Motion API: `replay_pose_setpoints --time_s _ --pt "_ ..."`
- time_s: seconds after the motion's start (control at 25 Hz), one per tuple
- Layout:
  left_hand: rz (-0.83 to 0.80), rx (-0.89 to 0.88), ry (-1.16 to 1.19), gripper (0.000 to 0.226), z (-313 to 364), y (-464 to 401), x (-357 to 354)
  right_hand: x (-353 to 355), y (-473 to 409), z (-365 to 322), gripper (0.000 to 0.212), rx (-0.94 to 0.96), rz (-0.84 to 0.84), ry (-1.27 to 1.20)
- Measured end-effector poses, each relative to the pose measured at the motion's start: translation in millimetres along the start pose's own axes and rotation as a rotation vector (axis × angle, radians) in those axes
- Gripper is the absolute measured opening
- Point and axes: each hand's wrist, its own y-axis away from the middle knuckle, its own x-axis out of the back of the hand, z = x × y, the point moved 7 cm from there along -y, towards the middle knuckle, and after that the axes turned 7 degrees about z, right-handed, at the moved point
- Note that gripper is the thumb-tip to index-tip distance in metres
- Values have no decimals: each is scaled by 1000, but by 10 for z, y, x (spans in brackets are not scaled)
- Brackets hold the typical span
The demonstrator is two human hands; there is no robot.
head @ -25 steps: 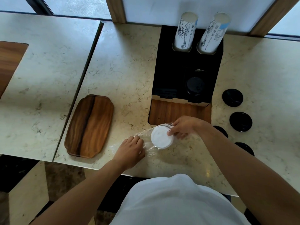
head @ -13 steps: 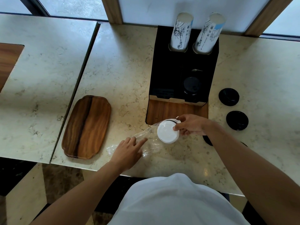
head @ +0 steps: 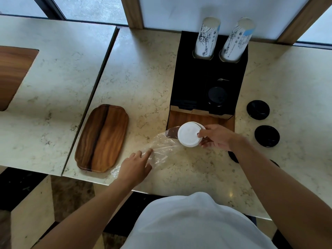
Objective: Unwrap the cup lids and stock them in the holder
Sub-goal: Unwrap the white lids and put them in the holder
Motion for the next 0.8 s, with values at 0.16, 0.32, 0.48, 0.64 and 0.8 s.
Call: replay_pose_setpoints --time_s 0.16,0.32,0.48,0.64,0.8 --pt "20 194 78 57 -180 25 59 -91 34 17 41 2 31 -72" --pt "88 382 185 48 -344 -38 165 -164 32 38 33 14 69 4" --pt "109 461 225 49 -382 -95 237 -221 -3 10 39 77 153 57" --pt "169 435 220 54 -342 -148 324 -272 -33 -8 40 82 192 -62" --pt "274 329 328 40 -189 -276 460 -305 -7 -39 44 69 179 -177"
